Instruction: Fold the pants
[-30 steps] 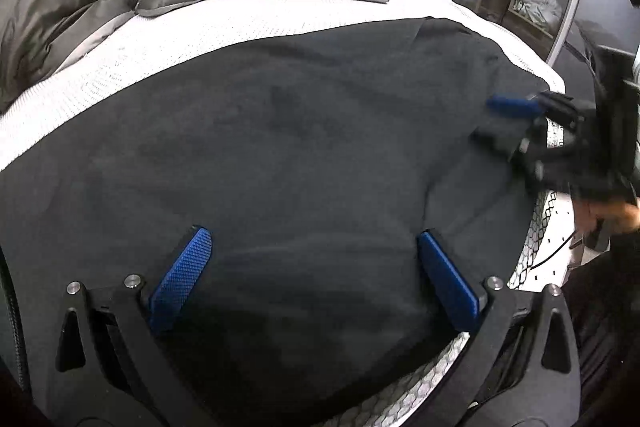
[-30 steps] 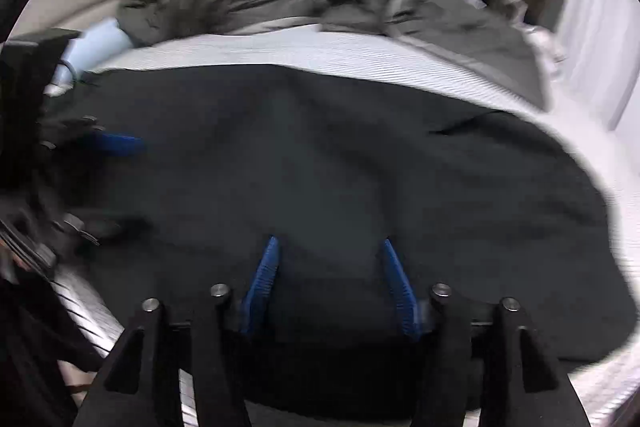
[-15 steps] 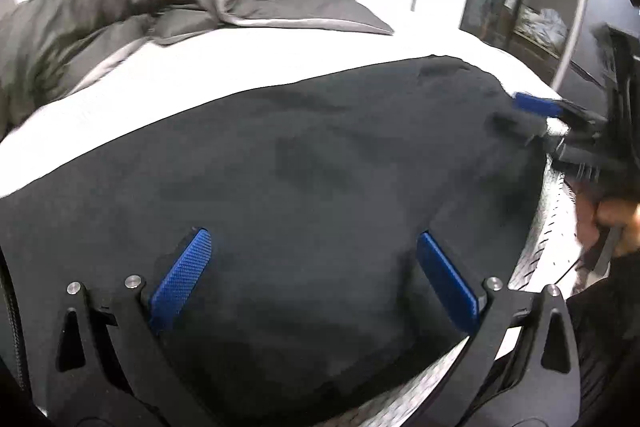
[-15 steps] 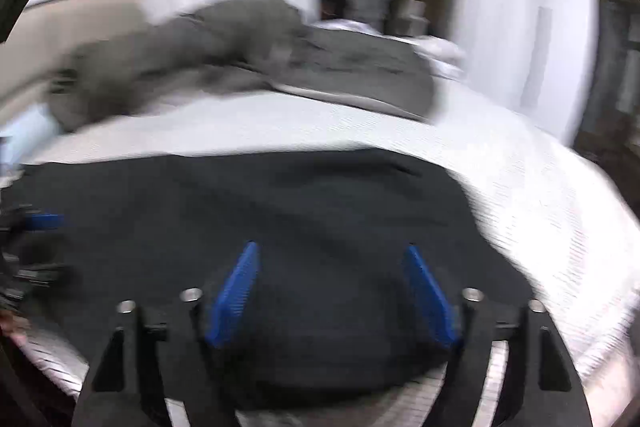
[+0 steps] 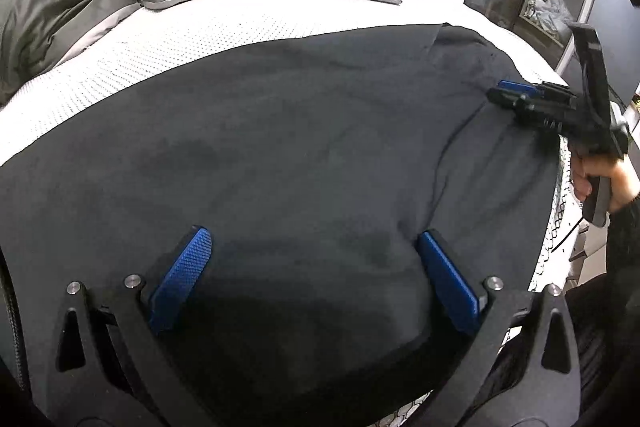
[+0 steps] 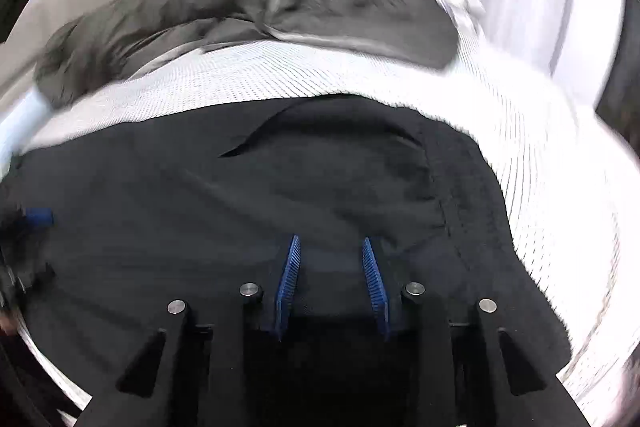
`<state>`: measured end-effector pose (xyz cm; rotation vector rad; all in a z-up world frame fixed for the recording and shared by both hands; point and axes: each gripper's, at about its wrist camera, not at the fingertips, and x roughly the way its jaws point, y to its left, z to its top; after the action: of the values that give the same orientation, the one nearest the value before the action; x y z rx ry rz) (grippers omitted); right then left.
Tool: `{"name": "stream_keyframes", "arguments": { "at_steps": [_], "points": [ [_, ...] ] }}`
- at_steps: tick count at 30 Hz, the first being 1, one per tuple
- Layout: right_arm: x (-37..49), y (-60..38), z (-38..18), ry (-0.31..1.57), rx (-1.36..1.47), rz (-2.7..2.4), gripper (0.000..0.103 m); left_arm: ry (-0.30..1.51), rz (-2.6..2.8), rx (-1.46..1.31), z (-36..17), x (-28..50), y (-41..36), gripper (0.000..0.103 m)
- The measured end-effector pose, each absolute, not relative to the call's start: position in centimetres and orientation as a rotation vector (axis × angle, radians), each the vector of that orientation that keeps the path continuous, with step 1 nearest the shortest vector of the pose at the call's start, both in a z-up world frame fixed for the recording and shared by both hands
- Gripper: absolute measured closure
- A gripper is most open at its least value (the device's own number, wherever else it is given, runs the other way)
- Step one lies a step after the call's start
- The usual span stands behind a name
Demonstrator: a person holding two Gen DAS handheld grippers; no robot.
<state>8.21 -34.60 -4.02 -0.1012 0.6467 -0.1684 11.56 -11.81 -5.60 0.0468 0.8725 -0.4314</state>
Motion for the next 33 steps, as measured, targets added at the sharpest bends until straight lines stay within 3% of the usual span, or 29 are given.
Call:
{"name": "stream_keyframes", "arguments": {
  "at_steps": [3,7,8,14,19,23,27,33],
  "points": [
    [8.3,-32.3,-3.4,0.635,-0.141,-0.222,0.061,0.869,-0.414,0.047,-4.4,11.3,-11.8,0.001],
    [7.2,-27.7,-1.5,0.613,-0.125,-0.109,0.028,0.752,-0.443,0.074,-1.5,10.7,-11.6,0.001],
    [6.8,-25.6,-1.5,0.612,-0.16,-0.073,0.026,0.746,-0.441,0.074,-1.3,11.1,-11.5,0.001],
    [9.6,-20.1,-3.6,0.671,-0.334,0.005,0.026,0.859,-0.348,0.043,-3.6,14.4,-9.6,0.001],
    [9.2,-31.3,-3.6,0.645,-0.301,-0.429,0.026,0.944,-0.299,0.05,-6.1,15.7,-9.0,0.001],
    [8.8,-39.5,-3.7,0.697,0.006,-0.377,0.018,0.935,-0.292,0.065,-6.4,15.6,-9.3,0.001],
    [8.1,-37.0,-1.7,0.62,-0.108,-0.403,0.018,0.895,-0.294,0.016,-4.7,14.9,-9.0,0.001],
    [10.3,-31.4,0.7,0.574,-0.036,-0.109,0.017,0.804,-0.352,0.04,-1.6,15.4,-10.8,0.001]
  ]
}}
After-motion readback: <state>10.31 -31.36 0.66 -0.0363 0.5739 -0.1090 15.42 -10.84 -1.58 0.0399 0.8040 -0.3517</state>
